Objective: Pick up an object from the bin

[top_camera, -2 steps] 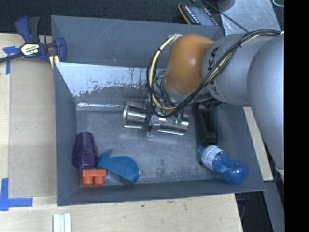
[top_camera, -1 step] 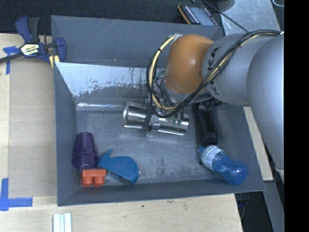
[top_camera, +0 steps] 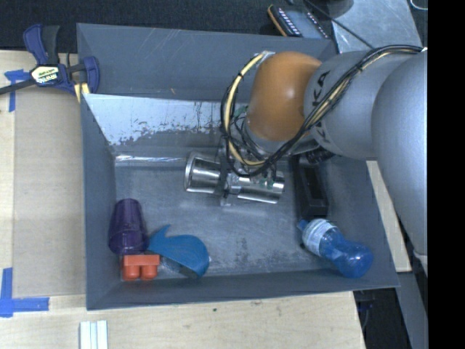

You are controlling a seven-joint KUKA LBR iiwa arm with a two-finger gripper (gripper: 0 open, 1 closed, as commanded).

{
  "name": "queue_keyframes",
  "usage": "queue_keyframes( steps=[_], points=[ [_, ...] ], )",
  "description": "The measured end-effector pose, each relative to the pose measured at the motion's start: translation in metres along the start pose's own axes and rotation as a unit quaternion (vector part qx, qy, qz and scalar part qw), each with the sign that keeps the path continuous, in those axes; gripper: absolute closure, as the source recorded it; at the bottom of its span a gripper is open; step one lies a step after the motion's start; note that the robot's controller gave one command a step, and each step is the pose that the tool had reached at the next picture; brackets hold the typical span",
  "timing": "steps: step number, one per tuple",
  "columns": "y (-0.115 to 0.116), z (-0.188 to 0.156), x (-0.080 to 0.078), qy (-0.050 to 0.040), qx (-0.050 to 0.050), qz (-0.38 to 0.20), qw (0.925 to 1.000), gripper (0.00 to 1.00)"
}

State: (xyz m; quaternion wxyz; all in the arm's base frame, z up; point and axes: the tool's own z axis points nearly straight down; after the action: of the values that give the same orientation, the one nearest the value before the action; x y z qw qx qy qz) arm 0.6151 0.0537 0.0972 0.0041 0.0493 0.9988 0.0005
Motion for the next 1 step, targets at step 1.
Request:
queue_keyframes(
  steps=[1],
  points=[
    [0.0004, 0.0194, -0.0075, -0.0093, -0.002, 0.001, 1.0000, 1.00]
  ],
)
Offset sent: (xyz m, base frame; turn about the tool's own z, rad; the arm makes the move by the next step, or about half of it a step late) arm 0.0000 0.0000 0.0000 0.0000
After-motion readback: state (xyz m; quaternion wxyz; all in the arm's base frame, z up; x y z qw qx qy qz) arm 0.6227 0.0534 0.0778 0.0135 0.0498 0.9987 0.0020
